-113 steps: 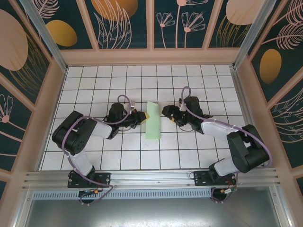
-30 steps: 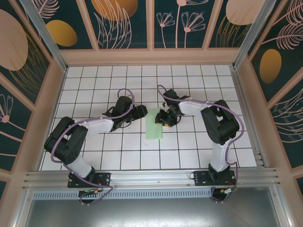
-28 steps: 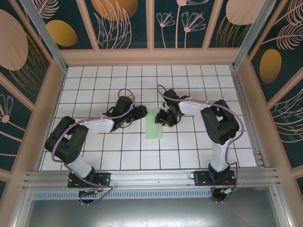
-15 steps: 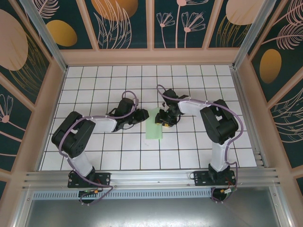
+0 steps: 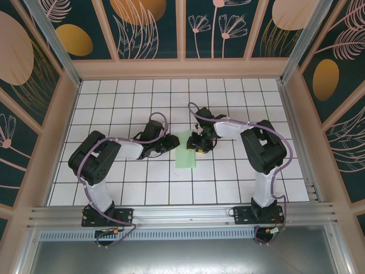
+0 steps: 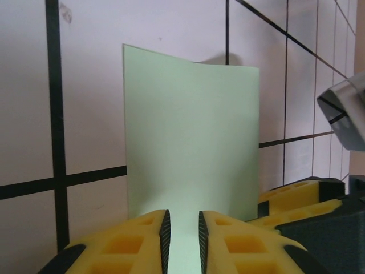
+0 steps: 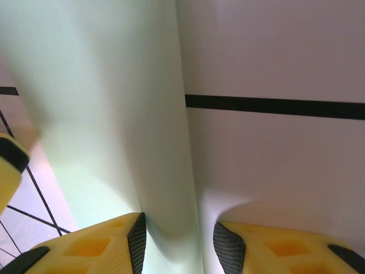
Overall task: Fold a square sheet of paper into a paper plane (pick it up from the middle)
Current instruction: Hold the square sheet of paper at the center of the table.
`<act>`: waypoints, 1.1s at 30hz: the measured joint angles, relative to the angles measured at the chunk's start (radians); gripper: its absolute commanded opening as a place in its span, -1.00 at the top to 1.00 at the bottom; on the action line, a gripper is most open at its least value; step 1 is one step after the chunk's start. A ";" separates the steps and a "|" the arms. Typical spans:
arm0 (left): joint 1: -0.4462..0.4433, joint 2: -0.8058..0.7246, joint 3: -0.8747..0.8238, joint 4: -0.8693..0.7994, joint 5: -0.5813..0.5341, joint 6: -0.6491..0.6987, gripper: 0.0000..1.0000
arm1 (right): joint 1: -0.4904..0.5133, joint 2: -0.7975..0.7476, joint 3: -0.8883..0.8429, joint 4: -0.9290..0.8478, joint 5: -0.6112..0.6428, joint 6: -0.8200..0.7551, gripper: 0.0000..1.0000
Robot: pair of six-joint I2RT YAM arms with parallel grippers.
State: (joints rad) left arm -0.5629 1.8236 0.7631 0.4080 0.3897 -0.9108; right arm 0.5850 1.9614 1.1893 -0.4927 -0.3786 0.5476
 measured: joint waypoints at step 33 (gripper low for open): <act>-0.014 0.043 0.101 -0.192 -0.076 0.077 1.00 | 0.022 -0.148 -0.133 0.177 0.072 0.012 0.11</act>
State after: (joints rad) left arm -0.5766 1.8664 0.8639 0.2157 0.3134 -0.8337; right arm 0.6071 1.8133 1.0565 -0.3161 -0.3061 0.5594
